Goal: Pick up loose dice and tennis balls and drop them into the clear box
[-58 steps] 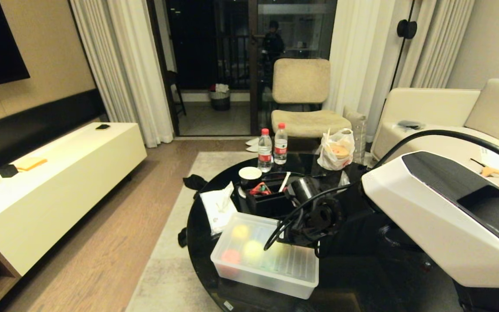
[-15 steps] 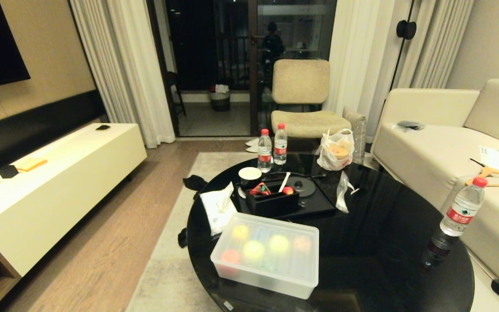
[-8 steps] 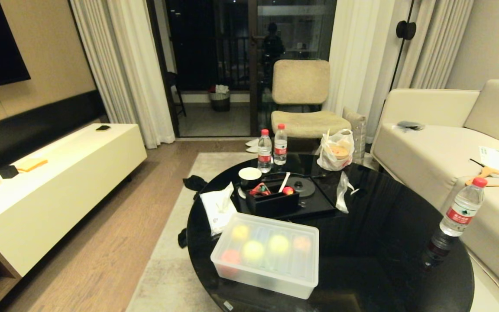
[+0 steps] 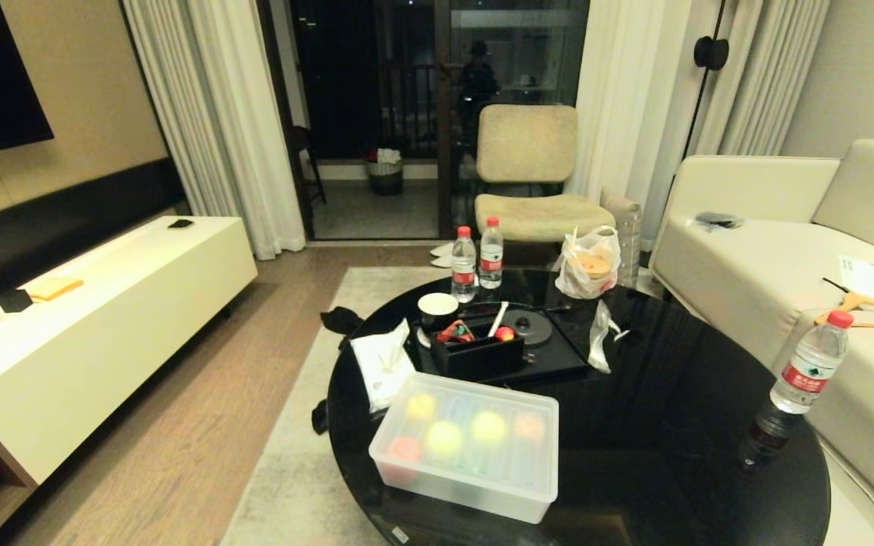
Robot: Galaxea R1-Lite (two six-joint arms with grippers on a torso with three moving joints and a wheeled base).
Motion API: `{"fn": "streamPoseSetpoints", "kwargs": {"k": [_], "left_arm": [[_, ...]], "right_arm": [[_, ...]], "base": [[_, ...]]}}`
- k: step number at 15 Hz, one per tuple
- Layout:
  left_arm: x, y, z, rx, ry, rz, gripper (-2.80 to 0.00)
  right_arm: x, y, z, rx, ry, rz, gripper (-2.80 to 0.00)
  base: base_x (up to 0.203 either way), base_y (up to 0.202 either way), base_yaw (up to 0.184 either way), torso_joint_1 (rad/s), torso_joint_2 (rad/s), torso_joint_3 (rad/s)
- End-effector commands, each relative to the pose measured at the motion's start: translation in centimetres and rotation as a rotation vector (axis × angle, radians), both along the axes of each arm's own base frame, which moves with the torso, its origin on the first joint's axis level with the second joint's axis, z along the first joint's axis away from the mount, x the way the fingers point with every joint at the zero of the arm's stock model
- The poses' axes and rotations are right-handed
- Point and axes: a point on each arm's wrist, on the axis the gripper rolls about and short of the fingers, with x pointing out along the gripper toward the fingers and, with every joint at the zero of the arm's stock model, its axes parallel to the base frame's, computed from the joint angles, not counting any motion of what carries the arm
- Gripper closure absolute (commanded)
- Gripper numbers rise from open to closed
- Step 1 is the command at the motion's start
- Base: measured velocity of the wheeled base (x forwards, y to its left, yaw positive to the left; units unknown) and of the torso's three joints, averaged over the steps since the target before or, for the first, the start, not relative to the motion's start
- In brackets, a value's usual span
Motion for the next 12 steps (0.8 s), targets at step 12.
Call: {"fn": "streamPoseSetpoints", "kwargs": {"k": [12], "left_arm": [[0.0, 0.0, -0.1, 0.0, 0.004, -0.001, 0.0]], "right_arm": [[-2.3, -0.3, -1.8, 0.112, -0.168, -0.084, 0.0]], "base": [[0.0, 0.0, 0.0, 0.0, 0.0, 0.0]]}}
